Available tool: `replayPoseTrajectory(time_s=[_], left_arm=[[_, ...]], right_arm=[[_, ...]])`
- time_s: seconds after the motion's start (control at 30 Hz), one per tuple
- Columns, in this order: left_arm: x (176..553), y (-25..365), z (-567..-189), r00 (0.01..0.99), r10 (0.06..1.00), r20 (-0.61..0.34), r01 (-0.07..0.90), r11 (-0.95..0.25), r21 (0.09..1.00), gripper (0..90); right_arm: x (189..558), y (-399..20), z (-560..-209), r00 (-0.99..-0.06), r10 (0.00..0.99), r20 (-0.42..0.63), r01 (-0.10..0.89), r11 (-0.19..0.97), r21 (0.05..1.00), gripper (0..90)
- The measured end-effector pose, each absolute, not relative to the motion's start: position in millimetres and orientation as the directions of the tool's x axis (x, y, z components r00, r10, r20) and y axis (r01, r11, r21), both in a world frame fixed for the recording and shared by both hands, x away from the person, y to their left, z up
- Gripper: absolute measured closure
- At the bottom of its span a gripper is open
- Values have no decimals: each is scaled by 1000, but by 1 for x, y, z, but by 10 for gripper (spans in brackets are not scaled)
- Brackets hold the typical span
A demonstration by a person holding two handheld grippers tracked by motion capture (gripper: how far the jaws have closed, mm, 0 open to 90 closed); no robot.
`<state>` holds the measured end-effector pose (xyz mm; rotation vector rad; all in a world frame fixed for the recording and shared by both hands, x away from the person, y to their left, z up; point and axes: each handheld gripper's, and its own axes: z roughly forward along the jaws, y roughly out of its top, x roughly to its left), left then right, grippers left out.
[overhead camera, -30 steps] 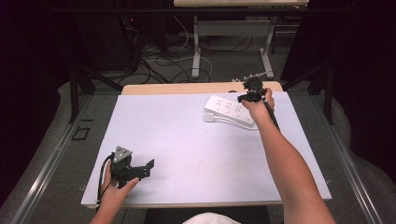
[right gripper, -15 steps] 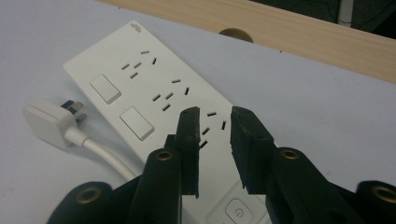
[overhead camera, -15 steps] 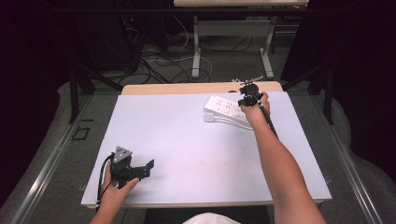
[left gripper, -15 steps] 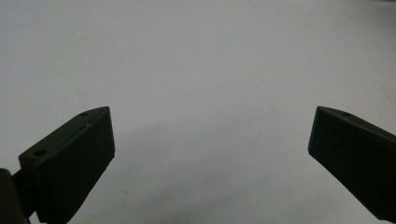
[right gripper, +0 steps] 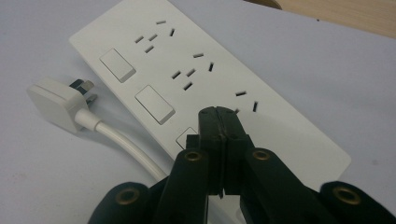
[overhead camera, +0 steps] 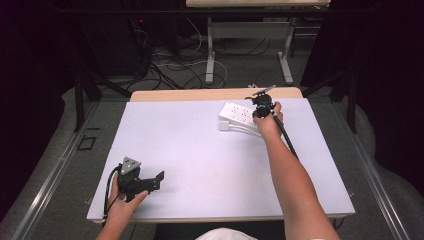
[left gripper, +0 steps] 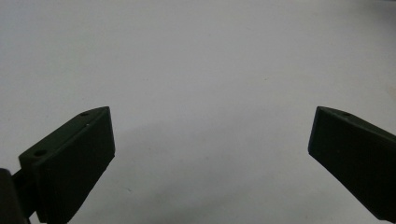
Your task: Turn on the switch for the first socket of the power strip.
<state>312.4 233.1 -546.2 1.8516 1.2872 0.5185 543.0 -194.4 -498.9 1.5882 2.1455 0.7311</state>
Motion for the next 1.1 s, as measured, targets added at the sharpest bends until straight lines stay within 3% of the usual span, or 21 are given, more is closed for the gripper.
replayPoseTrajectory(time_s=[0.67,1.1], left_arm=[[314,233,-547,397,912,-107,585,-161,795,5],[314,233,-547,395,912,-109,588,-161,792,5]], right_arm=[[542,-193,-511,-182,983,39,817,129,562,900],[542,-190,-514,-186,982,22,821,142,553,900]])
